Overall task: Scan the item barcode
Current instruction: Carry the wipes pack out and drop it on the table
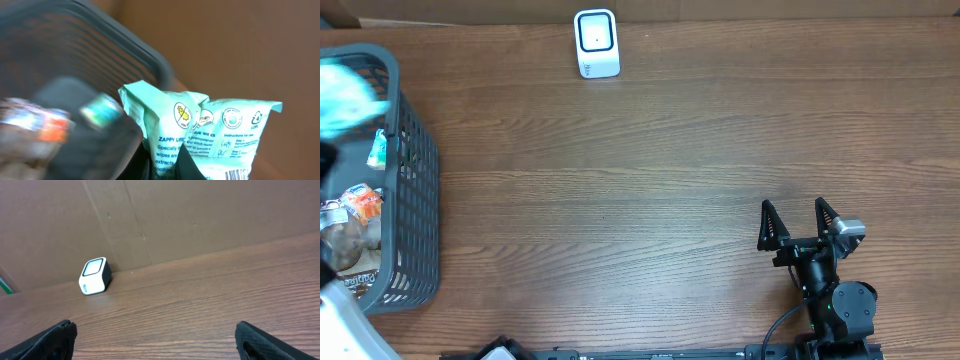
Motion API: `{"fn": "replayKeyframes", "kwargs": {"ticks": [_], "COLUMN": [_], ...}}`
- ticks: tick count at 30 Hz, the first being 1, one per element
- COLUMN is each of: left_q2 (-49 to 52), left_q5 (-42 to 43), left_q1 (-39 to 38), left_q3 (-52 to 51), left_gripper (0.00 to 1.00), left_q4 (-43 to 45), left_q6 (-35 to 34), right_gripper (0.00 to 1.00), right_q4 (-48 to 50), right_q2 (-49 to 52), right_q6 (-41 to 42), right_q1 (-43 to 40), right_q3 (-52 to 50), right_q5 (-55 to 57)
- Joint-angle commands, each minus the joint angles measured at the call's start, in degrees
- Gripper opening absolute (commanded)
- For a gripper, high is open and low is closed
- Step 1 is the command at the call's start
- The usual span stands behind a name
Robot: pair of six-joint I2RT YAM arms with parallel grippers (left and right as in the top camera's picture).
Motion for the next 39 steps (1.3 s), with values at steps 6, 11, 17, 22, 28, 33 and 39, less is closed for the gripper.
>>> {"fn": "replayKeyframes", "kwargs": {"ticks": [6,11,17,22,28,33,39], "left_q2": [0.02,2.60,8.81,15.82,25.62,31.63,30.71], "left_q5": [-0.70,-2.56,-2.62,-2.56,-2.34,-2.32,-2.80], "left_q1": [-23.93,-34.60,-45.31,-50.14,-54.01,-56.22,-55.69], "left_q3": [-3.96,-11.87,-22.93,-27.56,-28.37,-28.35,-26.01], "left_gripper": [0.04,0.04,0.04,0.04,0.04,0.14,0.54], "left_q4": [-5.14,-3.56,3.48,8.94,13.81,16.35,15.61], "left_q6": [0.72,0.26,-1.29,-2.36,-3.43,-3.39,-1.42], "right_gripper": [1.00,1.00,1.00,1.00,1.00,1.00,1.00], "right_q4": [0.31,0.31,0.31,0.31,0.31,0.31,0.31], "right_q2": [-0.61,-0.61,-0.61,-0.61,-0.61,-0.61,-0.61], "right_q6": [-0.04,-0.04,-0.04,-0.04,-0.04,-0.04,-0.04], "right_q1": [-0.24,-0.24,-0.24,-0.24,-0.24,-0.24,-0.24], "right_q3": [-0.61,-0.61,-0.61,-0.61,-0.61,-0.61,-0.61], "right_q5": [0.09,0.09,0.09,0.09,0.09,0.09,0.09]}}
